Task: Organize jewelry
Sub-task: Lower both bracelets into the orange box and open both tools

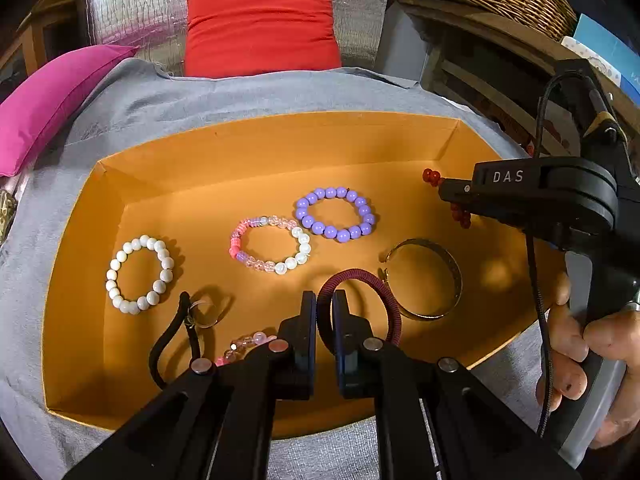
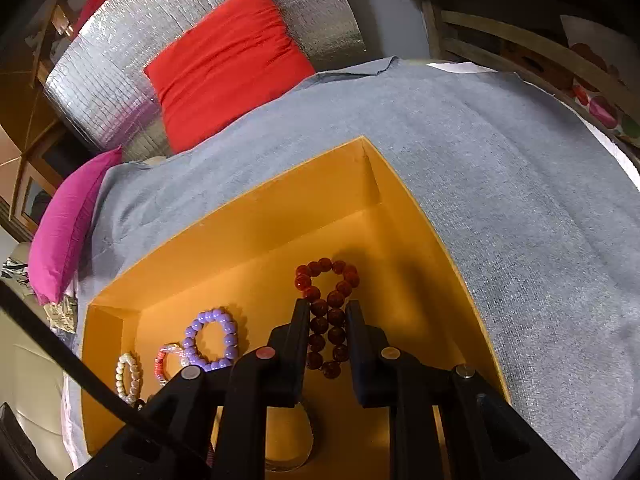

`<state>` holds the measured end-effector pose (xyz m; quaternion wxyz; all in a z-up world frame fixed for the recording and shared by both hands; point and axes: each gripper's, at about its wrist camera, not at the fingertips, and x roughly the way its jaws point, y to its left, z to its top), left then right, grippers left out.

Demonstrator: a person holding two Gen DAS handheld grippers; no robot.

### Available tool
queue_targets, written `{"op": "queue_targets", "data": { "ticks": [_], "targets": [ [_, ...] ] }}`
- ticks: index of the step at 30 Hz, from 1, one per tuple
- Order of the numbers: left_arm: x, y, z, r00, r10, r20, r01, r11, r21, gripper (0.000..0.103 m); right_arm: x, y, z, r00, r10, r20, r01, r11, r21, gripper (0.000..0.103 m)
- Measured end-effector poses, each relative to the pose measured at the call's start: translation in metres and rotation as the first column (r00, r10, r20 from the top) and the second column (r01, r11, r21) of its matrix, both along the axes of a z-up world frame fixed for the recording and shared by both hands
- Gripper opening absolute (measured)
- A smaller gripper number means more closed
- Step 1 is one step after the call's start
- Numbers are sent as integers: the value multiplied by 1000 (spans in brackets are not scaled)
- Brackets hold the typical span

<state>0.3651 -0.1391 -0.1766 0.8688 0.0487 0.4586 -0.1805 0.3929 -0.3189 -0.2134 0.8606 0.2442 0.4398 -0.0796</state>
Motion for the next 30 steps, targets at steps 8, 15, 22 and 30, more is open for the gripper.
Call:
{"op": "queue_targets", "data": {
  "ticks": [8,15,22,30],
  "targets": [
    [1,0,-2,1000,-3,-13,3,1000,-4,8,2,4,-7,999,-4,-32,3,1000,-15,20],
    [1,0,-2,1000,-1,-24,1,1000,-8,8,4,5,-8,999,-10,-36,9,1000,-14,20],
    [2,1,-1,1000,16,-20,-15,1000,11,31,5,5,-7,999,-6,-36,6,1000,-6,23],
    [-6,6,14,999,31,24,-31,999,22,61,-7,7,9,999,8,37,-8,1000,5,44]
  ]
}}
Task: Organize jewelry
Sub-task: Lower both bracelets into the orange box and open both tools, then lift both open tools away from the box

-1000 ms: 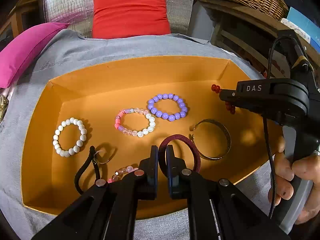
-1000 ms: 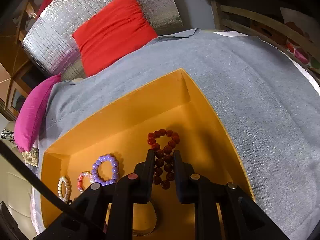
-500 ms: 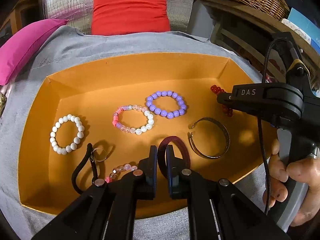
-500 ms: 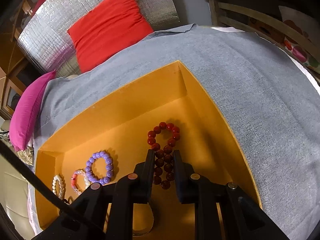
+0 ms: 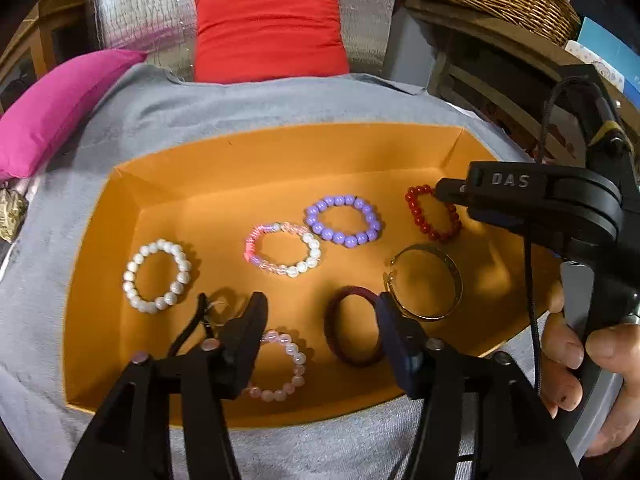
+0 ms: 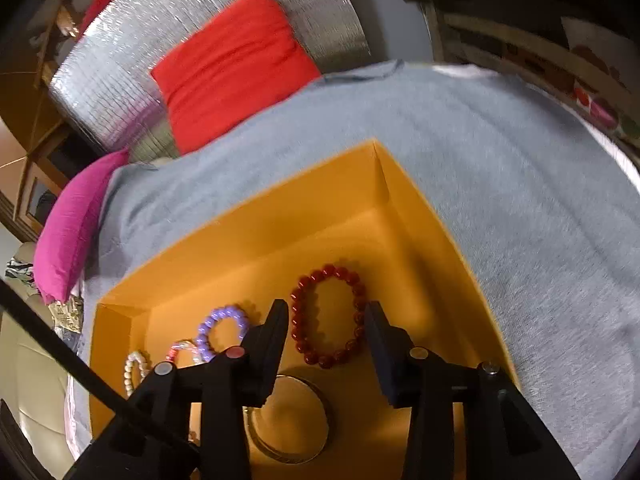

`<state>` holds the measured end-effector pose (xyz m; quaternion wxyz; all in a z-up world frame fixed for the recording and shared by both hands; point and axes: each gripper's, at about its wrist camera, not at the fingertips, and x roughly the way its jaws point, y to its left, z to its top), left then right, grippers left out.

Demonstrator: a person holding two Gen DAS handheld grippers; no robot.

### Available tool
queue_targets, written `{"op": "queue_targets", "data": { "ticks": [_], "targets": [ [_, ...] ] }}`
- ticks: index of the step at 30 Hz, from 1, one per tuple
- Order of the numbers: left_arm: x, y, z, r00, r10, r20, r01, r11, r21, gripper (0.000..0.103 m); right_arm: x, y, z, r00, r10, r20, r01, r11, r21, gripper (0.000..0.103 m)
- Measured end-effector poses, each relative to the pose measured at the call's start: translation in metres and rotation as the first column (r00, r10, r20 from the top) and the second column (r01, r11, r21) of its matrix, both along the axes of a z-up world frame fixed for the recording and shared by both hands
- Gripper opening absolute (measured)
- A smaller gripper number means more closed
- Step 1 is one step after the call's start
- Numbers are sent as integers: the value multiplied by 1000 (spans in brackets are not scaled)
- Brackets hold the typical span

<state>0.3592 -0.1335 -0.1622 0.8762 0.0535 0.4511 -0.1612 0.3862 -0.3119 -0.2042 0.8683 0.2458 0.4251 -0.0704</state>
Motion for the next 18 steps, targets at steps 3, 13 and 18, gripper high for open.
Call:
{"op": "queue_targets", "data": {
  "ticks": [3,13,18],
  "targets": [
    [-3,8,11,999,27,33,-28,1000,11,67,-9,-5,14,999,-14,48,14,1000,3,44],
    [-17,42,44,980,165,107,-171,984,41,76,-46,10,55,993,25,119,-15,996,-91,44],
    [-36,58,62,970,182,159,-191,980,46,79,-80,38,71,989,93,113,-66,973,-219,44]
  ]
}}
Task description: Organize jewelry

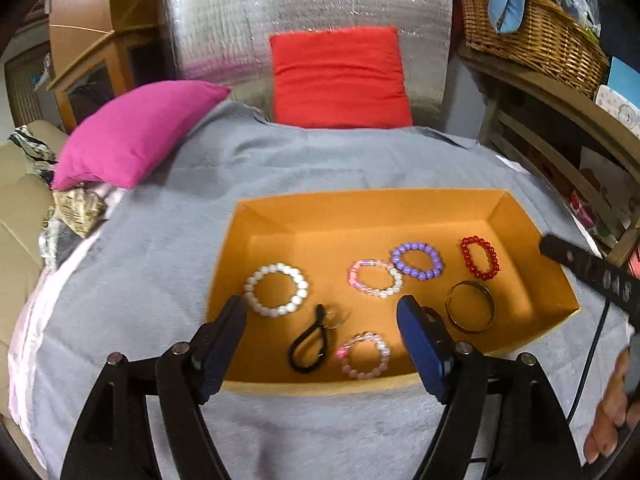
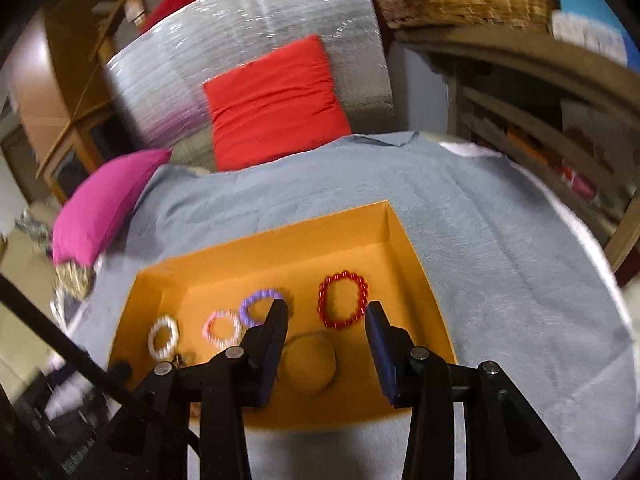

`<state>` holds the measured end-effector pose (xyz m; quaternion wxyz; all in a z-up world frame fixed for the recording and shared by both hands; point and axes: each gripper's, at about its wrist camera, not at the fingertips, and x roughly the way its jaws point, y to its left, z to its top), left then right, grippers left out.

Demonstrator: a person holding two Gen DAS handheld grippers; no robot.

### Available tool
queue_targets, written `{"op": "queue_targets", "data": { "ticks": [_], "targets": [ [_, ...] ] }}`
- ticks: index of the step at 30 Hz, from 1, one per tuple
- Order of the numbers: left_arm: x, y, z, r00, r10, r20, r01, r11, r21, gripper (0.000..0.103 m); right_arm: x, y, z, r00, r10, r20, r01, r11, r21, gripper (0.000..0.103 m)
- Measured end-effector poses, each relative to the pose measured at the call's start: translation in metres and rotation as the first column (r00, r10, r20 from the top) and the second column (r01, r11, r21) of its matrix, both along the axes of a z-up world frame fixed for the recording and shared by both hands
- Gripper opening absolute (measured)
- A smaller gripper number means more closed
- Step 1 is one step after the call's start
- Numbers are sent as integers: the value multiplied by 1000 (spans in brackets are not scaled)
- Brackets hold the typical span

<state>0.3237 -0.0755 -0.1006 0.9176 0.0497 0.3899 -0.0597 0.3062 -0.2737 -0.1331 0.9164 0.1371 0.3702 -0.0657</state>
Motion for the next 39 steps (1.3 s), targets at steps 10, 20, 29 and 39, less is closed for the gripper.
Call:
{"op": "queue_targets", "data": {
  "ticks": [10,20,29,39],
  "targets": [
    [-37,42,29,995,95,40,-95,995,6,84,-71,32,24,998,36,54,-30,994,-105,56],
    [-68,48,75,988,102,118,-112,991,79,84,-108,69,71,992,78,100,-57,979,-194,73],
    [-72,64,84,976,114,186,-122,992,36,84,-99,78,69,997,61,48,-48,973,-226,74],
    [-60,71,72,977,145,157,-148,989,5,84,-91,86,51,999,48,-26,-52,977,-207,74]
  ]
}}
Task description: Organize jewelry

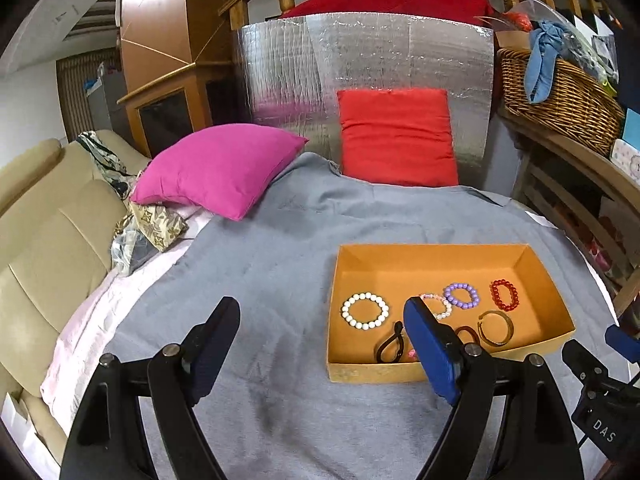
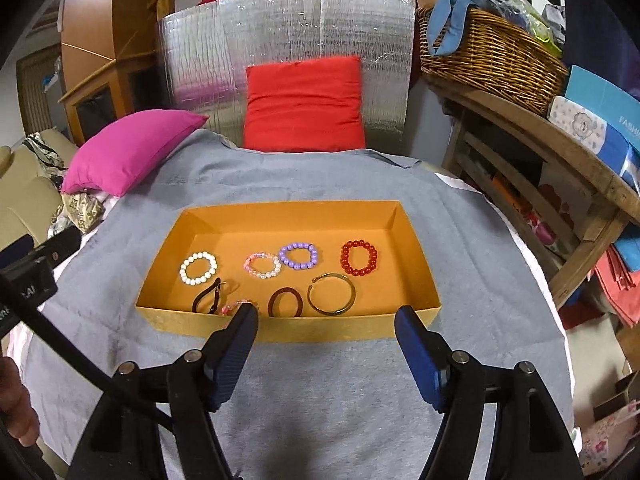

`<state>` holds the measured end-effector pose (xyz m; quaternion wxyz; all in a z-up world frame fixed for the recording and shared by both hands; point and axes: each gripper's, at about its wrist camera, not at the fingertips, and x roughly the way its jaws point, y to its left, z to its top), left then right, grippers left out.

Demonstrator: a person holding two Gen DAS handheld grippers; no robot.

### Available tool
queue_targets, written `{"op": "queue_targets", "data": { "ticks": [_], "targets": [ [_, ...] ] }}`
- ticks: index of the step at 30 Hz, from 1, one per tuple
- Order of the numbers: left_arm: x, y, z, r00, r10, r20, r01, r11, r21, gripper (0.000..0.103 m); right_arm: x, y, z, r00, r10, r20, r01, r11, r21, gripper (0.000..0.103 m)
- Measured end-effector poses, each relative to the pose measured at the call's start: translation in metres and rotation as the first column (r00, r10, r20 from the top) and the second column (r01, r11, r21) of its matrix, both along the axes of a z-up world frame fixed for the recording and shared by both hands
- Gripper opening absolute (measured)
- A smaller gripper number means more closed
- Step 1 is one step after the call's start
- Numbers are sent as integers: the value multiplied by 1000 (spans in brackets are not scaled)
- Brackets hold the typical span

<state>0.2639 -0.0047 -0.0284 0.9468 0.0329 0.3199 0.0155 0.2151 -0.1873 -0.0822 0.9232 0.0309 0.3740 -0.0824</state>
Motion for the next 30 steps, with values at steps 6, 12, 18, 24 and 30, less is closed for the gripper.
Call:
{"op": "queue_targets", "data": {
  "ticks": [6,12,18,24,30],
  "targets": [
    [2,-4,-6,1000,-13,-7,13,1000,5,84,3,-6,-3,1000,-26,4,26,999,27,74],
    [5,-4,-12,1000,-21,-11,21,1000,3,84,9,-9,-9,999,-42,-2,42,999,26,74],
    [5,-4,-13,1000,-22,-7,22,1000,9,84,10,-11,-10,999,-50,2,50,998,31,74],
    [5,-4,-13,1000,-22,-13,22,1000,6,84,10,-14,-11,998,-58,5,58,998,30,74],
    [6,-5,-14,1000,-25,-16,25,1000,8,84,11,-17,-11,998,-65,7,64,997,31,74]
  ]
}}
